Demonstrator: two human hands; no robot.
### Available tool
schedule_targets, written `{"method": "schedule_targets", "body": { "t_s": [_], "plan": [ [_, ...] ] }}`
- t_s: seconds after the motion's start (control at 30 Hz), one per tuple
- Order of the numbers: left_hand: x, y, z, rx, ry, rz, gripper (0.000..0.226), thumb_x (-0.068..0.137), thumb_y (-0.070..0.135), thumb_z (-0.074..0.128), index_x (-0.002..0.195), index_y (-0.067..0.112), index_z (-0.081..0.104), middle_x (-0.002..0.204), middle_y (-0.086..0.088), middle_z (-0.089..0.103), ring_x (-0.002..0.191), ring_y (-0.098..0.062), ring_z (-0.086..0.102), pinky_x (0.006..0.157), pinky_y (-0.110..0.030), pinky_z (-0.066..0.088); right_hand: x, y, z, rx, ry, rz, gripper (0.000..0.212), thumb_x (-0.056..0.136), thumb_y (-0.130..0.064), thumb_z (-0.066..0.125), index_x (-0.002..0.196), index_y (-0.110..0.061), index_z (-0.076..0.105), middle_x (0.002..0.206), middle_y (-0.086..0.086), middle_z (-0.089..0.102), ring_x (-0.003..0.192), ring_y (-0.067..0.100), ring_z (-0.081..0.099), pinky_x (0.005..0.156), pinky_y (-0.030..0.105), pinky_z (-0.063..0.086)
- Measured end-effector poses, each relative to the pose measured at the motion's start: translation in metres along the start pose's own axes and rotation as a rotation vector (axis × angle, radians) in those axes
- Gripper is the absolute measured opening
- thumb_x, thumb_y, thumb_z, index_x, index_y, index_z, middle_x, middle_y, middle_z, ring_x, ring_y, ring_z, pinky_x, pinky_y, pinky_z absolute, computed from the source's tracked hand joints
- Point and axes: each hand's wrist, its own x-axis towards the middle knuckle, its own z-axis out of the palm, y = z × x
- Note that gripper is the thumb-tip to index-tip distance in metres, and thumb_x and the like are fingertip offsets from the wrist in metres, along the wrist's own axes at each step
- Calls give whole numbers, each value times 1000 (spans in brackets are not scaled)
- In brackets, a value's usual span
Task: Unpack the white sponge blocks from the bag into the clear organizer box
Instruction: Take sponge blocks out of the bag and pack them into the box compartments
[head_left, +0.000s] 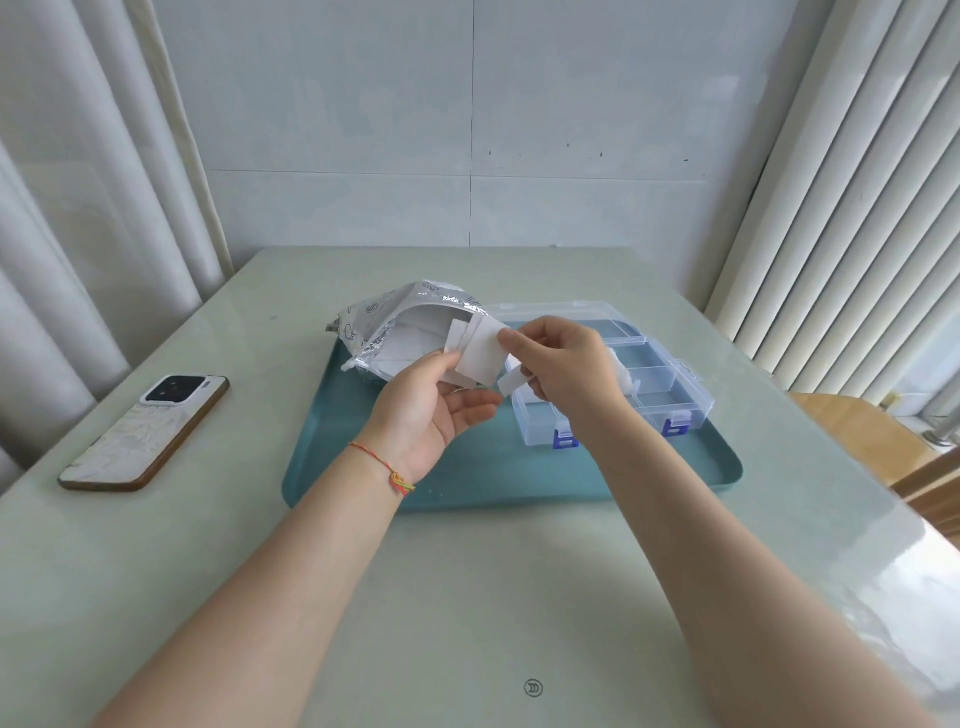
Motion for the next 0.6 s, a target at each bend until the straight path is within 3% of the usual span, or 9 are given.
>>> {"method": "schedule_targets", "body": {
  "t_s": [0.27,0.4,0.6],
  "plan": [
    [-2,1,1,3,-71,-18,27,104,15,38,114,-1,58,76,-15,73,62,-26,71,53,-27,57,3,4,2,27,33,-5,18,86,-25,74,82,-11,62,60,3,59,43,13,45,46,24,37],
    [-1,0,1,28,-81,-41,29,104,15,37,114,-1,59,78,-16,72,63,-28,71,54,-28,57,0,1,1,40,-21,-12,7,89,-17,69,84,-14,65,60,4,58,43,13,44,43,21,37],
    [2,2,-5,41,-70,-45,33,105,18,33,115,0,59,83,-19,72,66,-29,72,56,-29,58,-2,-3,-6,52,-159,-25,10,89,-15,70,83,-8,66,69,11,50,45,12,37,46,22,32]
  ]
}}
